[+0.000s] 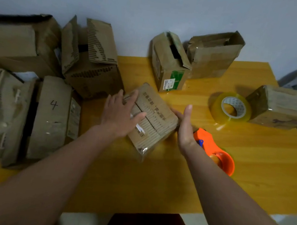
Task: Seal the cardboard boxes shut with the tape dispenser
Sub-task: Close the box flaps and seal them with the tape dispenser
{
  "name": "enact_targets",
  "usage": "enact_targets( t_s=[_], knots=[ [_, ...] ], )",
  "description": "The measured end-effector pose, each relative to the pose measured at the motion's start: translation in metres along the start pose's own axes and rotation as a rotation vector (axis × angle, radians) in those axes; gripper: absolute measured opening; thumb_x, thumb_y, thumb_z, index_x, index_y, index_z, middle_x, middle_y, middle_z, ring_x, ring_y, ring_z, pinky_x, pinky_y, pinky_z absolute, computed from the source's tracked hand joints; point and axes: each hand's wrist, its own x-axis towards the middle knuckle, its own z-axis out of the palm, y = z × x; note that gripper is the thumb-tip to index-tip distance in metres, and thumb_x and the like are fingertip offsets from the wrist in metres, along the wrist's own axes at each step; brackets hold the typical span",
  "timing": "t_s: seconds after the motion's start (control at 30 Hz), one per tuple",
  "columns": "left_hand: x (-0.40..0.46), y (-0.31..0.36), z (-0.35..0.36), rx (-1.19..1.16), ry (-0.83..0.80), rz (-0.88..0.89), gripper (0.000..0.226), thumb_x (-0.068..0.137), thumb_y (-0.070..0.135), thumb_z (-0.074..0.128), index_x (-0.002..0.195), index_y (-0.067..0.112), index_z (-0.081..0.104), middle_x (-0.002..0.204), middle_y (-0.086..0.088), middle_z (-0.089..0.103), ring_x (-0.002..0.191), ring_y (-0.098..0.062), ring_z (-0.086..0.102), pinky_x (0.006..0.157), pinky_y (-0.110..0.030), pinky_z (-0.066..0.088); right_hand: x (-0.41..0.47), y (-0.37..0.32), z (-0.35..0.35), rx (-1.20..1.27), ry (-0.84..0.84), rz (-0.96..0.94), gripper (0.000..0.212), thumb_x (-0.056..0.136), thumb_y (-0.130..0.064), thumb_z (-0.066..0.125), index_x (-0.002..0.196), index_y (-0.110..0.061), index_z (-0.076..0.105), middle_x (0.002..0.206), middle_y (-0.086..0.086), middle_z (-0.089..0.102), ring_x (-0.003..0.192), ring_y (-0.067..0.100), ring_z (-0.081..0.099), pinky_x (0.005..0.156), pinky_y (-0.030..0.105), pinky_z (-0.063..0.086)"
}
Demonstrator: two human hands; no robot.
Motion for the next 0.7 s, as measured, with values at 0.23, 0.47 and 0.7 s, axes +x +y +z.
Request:
enact_targets(
  t_s=[0.23,0.47,0.7],
  knots=[
    [-0.039,0.02,0.023,0.16,0.076,-0.123,0.092,0.084,0.078,0.015,0.152,0.021,-0.007,0.131,-0.018,0.039,0.113,-0.029,0.041,0.095,-0.041,0.035,-0.026,-0.006,0.012,-0.142,0.129,-0.269,0.055,0.104,-0.035,0.029,0.153,-0.02,0.009,0.16,-0.004,0.01,0.144,0.005,0.01,0.115,0.023,0.009],
    [-0.027,0.027,0.037,0.156,0.11,-0.125,0.079,0.082,0.078,0.005,0.133,0.036,-0.04,0.15,-0.005,-0.04,0.142,-0.035,-0.027,0.109,-0.064,-0.013,0.012,-0.012,0.018,-0.061,0.006,-0.367,0.045,0.105,-0.03,0.025,0.146,-0.015,0.034,0.149,0.003,0.039,0.137,0.014,0.035,0.115,0.041,0.029],
    [-0.002,0.026,0.036,0.191,0.112,0.17,0.079,0.071,0.083,-0.011,0.142,0.05,-0.021,0.157,0.011,-0.026,0.144,-0.021,-0.026,0.11,-0.063,-0.012,0.027,0.018,0.016,0.264,-0.246,-0.339,0.051,0.1,-0.052,0.015,0.106,-0.038,0.064,0.114,0.012,0.066,0.095,0.012,0.068,0.082,0.03,0.057]
  ],
)
